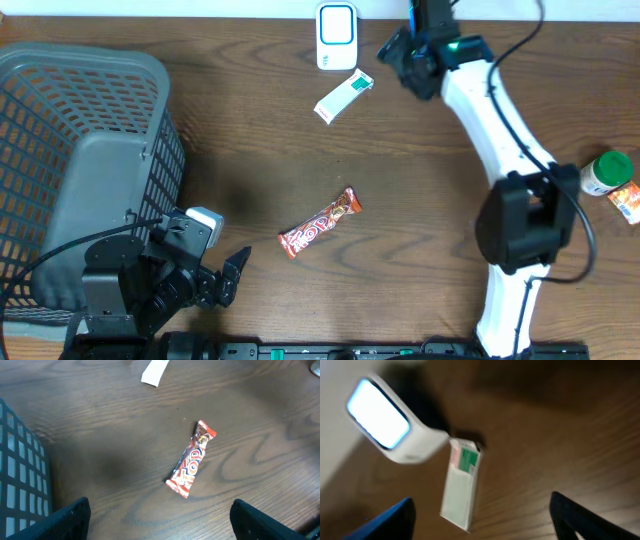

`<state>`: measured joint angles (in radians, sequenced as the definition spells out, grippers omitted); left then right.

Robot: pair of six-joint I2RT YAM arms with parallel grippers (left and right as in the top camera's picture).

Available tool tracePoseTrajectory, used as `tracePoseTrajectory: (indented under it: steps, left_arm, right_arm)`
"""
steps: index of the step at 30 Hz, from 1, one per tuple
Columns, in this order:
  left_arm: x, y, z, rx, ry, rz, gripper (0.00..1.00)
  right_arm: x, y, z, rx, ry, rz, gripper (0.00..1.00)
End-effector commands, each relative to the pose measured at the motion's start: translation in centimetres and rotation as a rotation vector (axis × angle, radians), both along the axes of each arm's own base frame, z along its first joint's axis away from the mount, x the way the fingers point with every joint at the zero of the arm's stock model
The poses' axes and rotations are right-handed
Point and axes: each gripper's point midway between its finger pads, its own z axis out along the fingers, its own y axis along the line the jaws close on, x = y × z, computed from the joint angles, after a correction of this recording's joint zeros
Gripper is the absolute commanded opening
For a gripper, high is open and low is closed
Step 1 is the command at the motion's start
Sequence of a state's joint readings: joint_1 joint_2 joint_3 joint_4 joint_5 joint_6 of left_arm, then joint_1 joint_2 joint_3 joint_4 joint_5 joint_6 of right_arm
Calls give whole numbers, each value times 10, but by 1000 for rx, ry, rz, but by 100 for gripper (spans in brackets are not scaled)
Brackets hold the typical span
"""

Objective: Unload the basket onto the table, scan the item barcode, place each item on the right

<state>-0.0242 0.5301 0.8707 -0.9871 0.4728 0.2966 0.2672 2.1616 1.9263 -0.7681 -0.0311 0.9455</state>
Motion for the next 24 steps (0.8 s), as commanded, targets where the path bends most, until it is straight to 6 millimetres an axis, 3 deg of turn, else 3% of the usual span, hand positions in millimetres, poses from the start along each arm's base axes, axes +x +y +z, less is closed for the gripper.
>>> tracePoseTrajectory:
  steps: [1, 4, 8, 12, 17, 24]
  left_arm:
    - [-1, -2, 0, 3, -6, -20, 87]
    - [-1, -2, 0, 3, -6, -20, 87]
    - [-1, -2, 0, 3, -6, -20, 87]
    - [-1, -2, 0, 3, -6, -20, 87]
    - [-1, -2, 0, 3, -6, -20, 87]
    - [-1, -2, 0, 3, -6, -20, 87]
  right_arm:
    - [-12, 33, -47, 42, 99, 94, 83]
    - [-11, 52, -68, 62, 113, 109, 77]
    - [-15, 73, -92, 91, 148, 86, 58]
    - [-14, 82, -103, 100, 150, 82, 54]
    - [-12, 78, -112, 80, 154, 30, 45]
    - [-10, 69, -113, 50, 150, -4, 21]
